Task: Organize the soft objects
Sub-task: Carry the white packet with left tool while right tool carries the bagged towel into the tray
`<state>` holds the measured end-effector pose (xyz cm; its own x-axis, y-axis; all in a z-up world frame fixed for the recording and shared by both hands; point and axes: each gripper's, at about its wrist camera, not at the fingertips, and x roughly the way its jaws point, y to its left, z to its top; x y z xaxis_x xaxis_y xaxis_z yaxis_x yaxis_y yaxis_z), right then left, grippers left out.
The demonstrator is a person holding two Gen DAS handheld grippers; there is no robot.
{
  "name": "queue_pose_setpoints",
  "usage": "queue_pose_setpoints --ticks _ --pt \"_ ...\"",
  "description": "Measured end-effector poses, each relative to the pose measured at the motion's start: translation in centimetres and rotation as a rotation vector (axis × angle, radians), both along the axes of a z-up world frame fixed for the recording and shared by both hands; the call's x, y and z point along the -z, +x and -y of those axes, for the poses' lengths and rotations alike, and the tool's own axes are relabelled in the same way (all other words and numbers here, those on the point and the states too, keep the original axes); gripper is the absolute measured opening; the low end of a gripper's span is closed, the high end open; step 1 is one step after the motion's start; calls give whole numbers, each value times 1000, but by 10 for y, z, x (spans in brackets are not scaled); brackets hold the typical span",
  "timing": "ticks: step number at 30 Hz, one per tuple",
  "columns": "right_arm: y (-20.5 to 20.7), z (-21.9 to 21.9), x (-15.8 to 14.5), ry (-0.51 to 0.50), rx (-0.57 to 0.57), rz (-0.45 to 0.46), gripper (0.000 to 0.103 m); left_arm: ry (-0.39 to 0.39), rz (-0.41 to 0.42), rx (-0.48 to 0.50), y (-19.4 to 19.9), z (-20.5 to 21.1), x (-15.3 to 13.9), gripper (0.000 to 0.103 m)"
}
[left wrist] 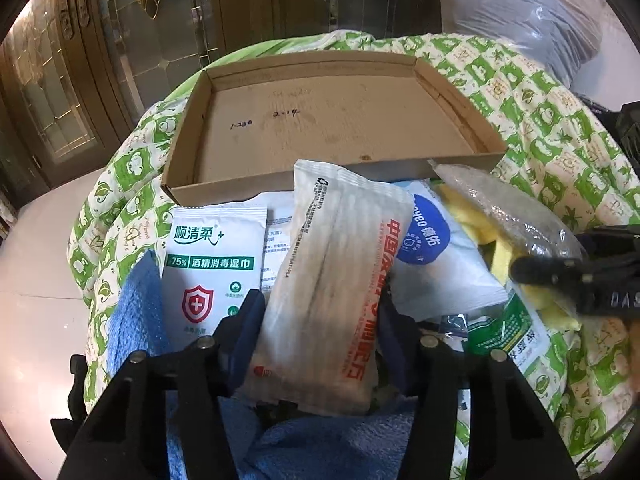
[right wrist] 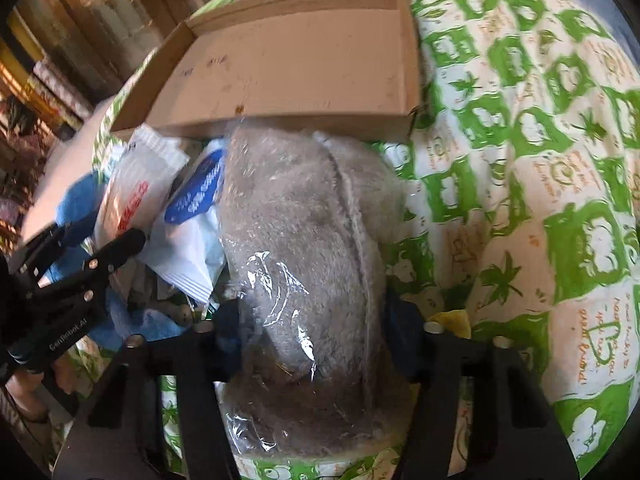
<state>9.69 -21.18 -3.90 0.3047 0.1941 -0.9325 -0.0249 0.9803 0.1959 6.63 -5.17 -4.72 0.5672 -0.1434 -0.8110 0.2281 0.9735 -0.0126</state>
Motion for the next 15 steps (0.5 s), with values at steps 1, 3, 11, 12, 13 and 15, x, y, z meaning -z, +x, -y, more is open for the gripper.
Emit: queue_pose_setpoints --ticks 1,3,11,12,13,15 --pt "-1 2 -3 9 10 10 42 -9 4 -3 -2 -1 -1 53" --pt "-1 6 -7 23 31 35 37 -25 9 -10 -5 -3 -4 53" --pt "-12 15 -16 49 51 90 30 -98 31 -52 -14 -16 -15 53" --pt "-15 17 -18 50 52 95 30 -105 33 -55 -15 -17 -16 53" --pt "-15 17 -19 50 52 101 29 -109 35 -56 -15 -17 -16 53" --pt "-16 18 -21 54 55 112 29 -116 42 -61 -16 -19 -18 53"
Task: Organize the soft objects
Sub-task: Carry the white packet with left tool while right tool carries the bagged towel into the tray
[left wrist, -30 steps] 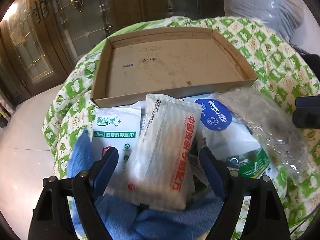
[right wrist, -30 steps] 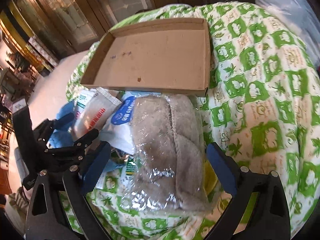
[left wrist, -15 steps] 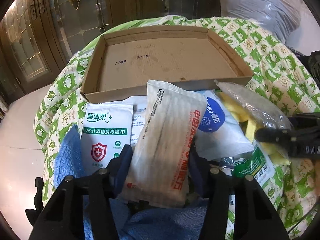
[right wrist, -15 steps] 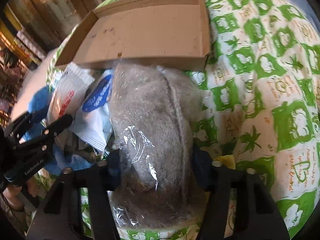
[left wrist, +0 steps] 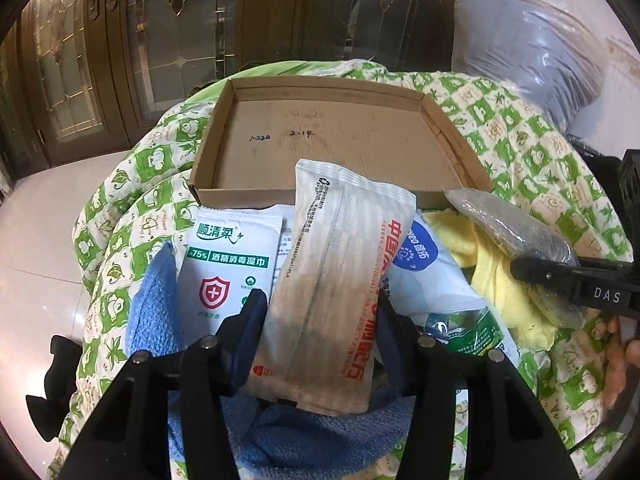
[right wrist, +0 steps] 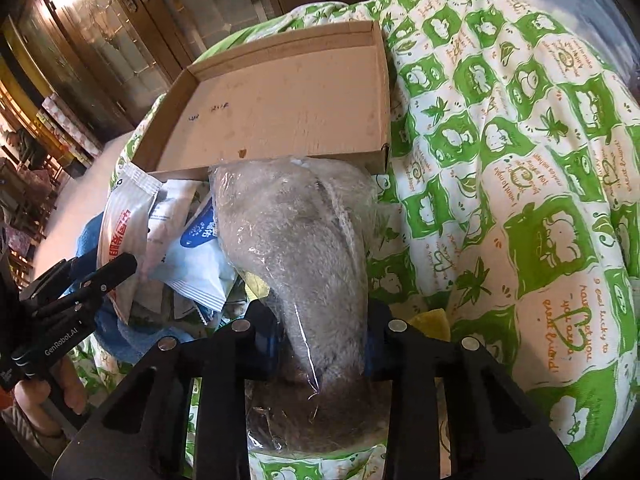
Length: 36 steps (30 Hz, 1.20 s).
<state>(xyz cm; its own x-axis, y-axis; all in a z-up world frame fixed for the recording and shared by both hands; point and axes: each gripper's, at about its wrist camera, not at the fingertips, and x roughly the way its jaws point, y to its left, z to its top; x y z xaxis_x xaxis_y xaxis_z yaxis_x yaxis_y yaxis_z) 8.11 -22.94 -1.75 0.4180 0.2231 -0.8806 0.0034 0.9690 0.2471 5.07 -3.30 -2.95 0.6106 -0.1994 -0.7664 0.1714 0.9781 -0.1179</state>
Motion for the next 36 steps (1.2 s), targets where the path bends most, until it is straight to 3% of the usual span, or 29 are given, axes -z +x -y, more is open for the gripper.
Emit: queue_pose_setpoints --ticks 12,26,36 --pt "-23 19 -29 46 24 81 27 -46 47 -29 -4 -10 -11 53" --pt "-18 13 -30 21 23 69 27 85 107 -57 1 0 -28 53" --pt "-8 12 -33 8 6 51 27 97 117 -59 13 4 -32 53"
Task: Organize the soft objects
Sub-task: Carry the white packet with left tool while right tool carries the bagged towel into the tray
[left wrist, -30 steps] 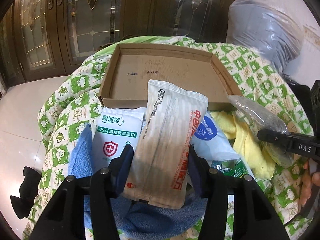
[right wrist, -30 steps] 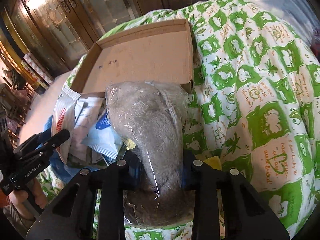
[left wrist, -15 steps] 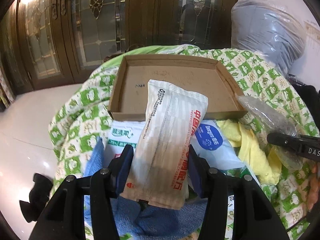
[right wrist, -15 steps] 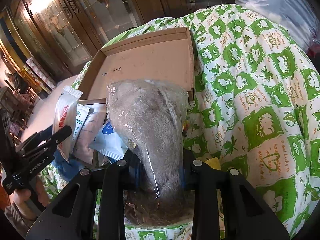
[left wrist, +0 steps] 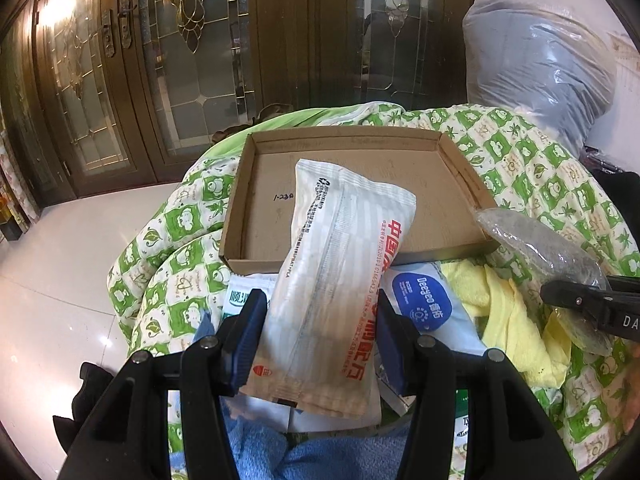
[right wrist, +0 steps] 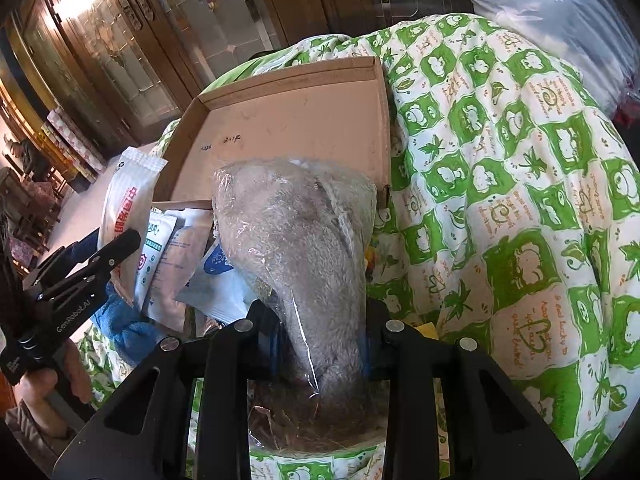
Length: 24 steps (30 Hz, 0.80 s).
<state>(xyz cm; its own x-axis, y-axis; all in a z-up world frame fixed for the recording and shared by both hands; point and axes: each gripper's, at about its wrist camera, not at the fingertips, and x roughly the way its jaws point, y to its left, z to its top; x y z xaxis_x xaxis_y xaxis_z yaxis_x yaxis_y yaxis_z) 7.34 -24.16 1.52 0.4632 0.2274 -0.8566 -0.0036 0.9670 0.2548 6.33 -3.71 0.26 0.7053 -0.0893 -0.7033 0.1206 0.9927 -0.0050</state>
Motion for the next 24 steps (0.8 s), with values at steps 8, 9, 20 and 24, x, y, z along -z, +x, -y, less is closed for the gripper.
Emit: queue_pose_setpoints --ticks 8,9,20,24 --pt "19 -3 -8 -20 -17 0 27 10 11 3 19 4 -2 53" --pt "21 -4 -9 -22 -19 1 27 15 12 3 21 5 -2 53" --pt "59 -8 -10 -41 -17 0 27 16 19 21 54 13 -1 53" --pt "72 -9 -8 -44 -12 -1 27 13 17 27 64 14 1 53"
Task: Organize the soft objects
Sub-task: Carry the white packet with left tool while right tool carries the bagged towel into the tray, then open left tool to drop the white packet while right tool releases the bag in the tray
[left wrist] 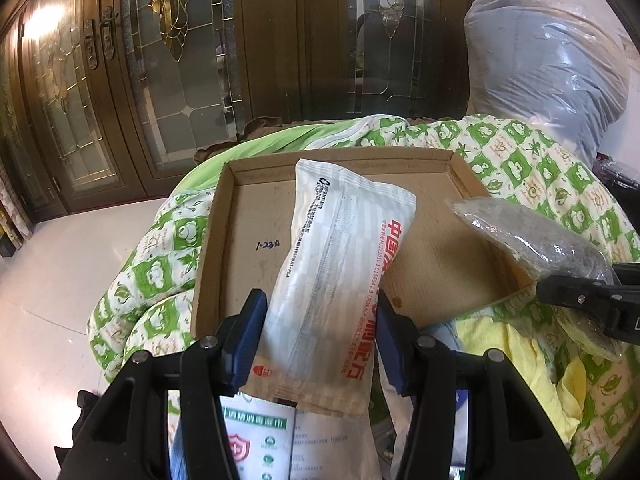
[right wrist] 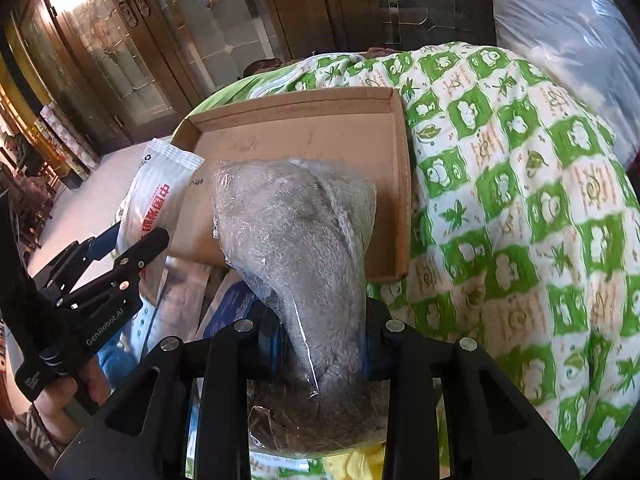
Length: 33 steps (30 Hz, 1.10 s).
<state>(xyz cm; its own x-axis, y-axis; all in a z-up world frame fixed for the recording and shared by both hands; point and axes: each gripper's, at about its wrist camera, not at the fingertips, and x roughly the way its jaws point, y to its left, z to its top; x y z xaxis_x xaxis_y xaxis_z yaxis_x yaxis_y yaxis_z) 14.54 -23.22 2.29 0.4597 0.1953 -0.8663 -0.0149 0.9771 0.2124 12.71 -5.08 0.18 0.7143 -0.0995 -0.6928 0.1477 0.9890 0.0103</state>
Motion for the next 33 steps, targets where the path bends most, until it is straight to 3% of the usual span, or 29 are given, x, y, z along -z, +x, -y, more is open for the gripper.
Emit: queue_pose_setpoints --ticks 5,11,16,20,33 --pt "20 1 5 13 22 -3 27 -11 0 -4 18 -2 1 53" --pt "55 2 13 26 65 -2 27 -100 -19 -23 55 -12 1 53" --pt "86 1 22 19 104 6 27 -108 -38 -14 80 -13 8 53" --pt "105 -1 36 11 132 11 27 -173 -78 -16 91 -23 21 53" --pt "128 -26 74 -46 117 22 32 -148 -133 -55 102 -18 42 57"
